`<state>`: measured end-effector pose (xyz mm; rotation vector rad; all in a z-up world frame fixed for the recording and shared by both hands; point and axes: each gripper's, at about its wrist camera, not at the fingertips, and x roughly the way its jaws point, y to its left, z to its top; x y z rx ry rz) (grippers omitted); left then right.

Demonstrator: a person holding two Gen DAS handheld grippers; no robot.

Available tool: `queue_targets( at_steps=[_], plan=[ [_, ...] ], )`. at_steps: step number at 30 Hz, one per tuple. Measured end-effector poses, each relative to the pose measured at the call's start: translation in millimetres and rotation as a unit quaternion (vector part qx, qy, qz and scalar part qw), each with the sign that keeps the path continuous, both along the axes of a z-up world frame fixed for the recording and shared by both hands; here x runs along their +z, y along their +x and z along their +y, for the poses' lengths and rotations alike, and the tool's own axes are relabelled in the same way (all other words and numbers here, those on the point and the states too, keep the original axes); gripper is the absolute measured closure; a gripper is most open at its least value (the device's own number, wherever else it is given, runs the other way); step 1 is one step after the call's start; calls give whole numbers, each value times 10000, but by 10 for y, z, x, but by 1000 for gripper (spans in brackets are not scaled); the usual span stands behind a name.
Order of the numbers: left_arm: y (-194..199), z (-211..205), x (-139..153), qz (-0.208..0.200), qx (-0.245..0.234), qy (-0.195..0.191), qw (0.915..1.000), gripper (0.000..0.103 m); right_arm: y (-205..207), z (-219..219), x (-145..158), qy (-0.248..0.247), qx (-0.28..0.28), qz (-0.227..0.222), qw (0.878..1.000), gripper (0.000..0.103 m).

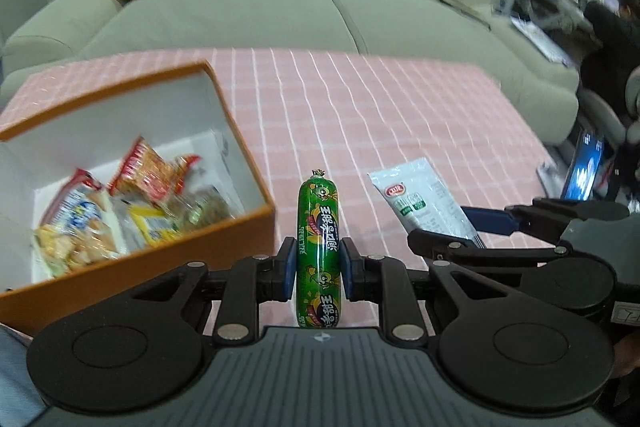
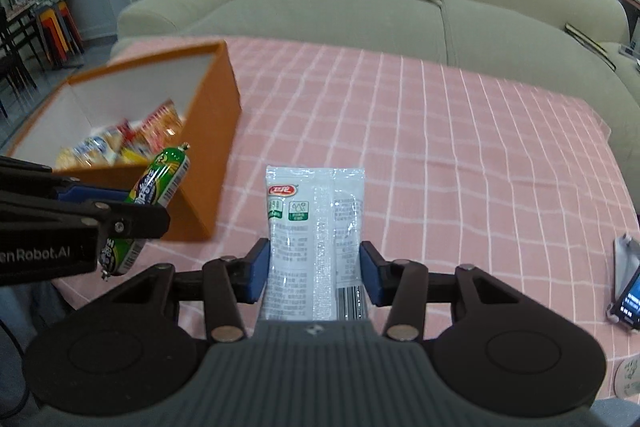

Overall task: Organize snacks
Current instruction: 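Lift and carry the sausage stick and white packet over the box with both tools, then open both tools to drop the sausage stick and white packet into the box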

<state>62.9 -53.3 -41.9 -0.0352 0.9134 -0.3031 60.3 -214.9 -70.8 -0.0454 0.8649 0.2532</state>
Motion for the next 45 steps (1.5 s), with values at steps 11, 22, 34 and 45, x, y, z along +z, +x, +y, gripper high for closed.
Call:
queue_targets(
  at_steps=[11, 22, 34, 45],
  plan=[
    [149, 606, 355, -262, 673, -139, 9973, 79, 157, 444, 453, 271, 439, -366, 9980, 58],
    [384, 1186, 554, -316, 952, 124, 9949, 79, 473, 1073, 734, 320, 1158, -672, 9905, 58],
    [736, 1651, 300, 424, 941, 342, 9941, 79, 1087, 1776, 520, 154, 1617, -220, 9865, 58],
    [977, 1861, -189, 1308, 958, 1022, 9815, 79, 1459, 2258, -40, -298, 1858, 573, 9805, 58]
  ],
)
